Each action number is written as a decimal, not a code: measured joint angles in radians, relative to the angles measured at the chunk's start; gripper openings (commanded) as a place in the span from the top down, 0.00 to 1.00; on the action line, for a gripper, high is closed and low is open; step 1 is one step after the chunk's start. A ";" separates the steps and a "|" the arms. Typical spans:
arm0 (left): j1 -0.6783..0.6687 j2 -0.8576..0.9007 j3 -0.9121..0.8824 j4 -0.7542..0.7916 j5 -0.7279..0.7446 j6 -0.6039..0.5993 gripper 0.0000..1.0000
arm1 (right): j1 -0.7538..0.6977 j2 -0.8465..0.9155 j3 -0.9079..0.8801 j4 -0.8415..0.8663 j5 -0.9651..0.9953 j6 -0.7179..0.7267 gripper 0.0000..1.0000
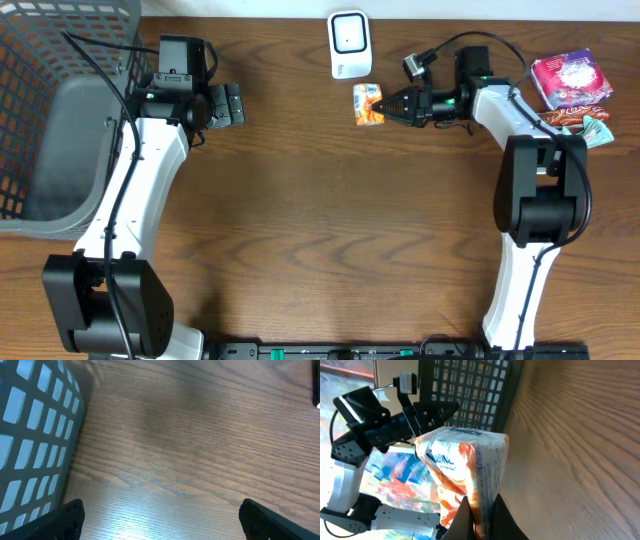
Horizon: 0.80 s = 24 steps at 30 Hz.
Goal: Scan the item barcode
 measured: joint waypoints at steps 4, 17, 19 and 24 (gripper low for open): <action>0.000 0.000 0.000 0.000 0.000 0.000 0.02 | 0.006 0.000 0.000 0.000 0.002 -0.002 0.99; 0.000 0.000 0.000 0.000 0.000 0.000 0.02 | 0.006 0.000 0.000 0.000 0.002 -0.022 0.98; 0.000 0.000 0.000 0.000 0.000 0.000 0.02 | 0.006 0.000 0.000 0.000 0.002 -0.024 0.98; 0.000 0.000 0.000 0.000 0.000 0.000 0.02 | 0.006 0.000 0.000 0.000 0.002 -0.026 0.98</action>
